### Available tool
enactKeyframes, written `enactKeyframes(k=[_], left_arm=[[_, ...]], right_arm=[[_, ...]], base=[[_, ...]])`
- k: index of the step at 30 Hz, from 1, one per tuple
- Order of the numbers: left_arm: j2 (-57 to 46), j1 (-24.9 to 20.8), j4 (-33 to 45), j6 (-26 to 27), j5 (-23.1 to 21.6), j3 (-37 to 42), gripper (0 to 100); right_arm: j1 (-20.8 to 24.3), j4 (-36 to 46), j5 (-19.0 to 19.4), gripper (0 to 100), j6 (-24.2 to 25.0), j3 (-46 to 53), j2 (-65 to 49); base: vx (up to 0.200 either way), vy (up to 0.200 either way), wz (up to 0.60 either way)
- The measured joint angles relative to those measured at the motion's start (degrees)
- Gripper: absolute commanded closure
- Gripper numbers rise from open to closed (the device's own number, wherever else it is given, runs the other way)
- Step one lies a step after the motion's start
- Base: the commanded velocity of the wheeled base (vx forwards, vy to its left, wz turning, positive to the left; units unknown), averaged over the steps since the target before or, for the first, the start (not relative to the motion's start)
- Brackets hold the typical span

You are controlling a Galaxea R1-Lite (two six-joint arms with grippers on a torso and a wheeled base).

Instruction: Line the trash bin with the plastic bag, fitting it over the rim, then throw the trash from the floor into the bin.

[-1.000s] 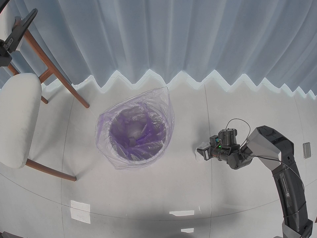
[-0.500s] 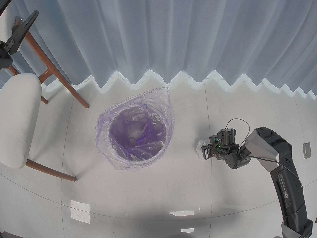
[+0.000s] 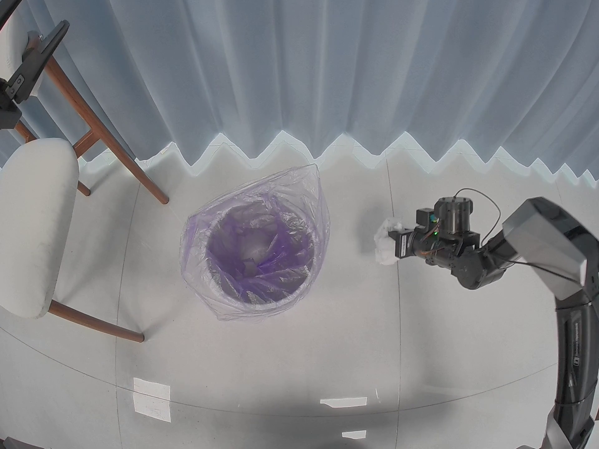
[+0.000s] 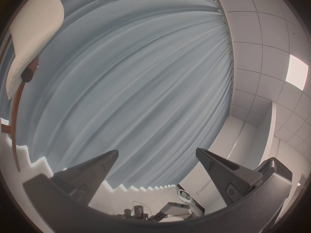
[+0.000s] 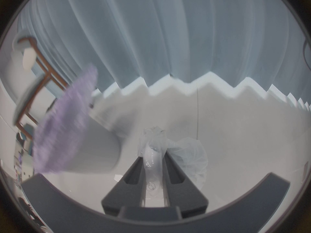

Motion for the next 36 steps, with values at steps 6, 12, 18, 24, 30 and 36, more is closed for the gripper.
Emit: enactKeyframes(k=[6, 12, 18, 24, 30, 36], left_arm=[[-1.22, 1.54, 1.21, 0.22, -0.24, 1.35, 0], [-5.49, 3.11, 11.64, 0.39, -3.58, 2.71, 0], [-9.62, 4.07, 17.4, 0.51, -6.02, 2.97, 0], [-11.11, 4.51, 18.76, 0.55, -5.23, 2.29, 0], [-9.9, 4.6, 19.14, 0.57, -2.57, 0.78, 0], [-6.42, 4.46, 19.27, 2.63, 3.28, -1.43, 0]], right_arm=[[2.91, -1.4, 3.19, 100, 6.77, 14.18, -15.52], [10.28, -12.41, 5.66, 100, 15.38, 29.83, -28.04], [17.27, -26.89, 6.68, 100, 18.44, 38.33, -32.34], [19.82, -35.51, 7.01, 100, 17.91, 39.06, -28.04], [20.15, -40.68, 6.53, 100, 16.12, 32.43, -21.26], [19.13, -40.92, 4.53, 100, 10.7, 26.47, -15.93]], base=[[0.0, 0.033, 0.0], [0.0, 0.2, 0.0], [0.0, 0.2, 0.0], [0.0, 0.167, 0.0], [0.0, 0.0, 0.0], [0.0, 0.0, 0.0]])
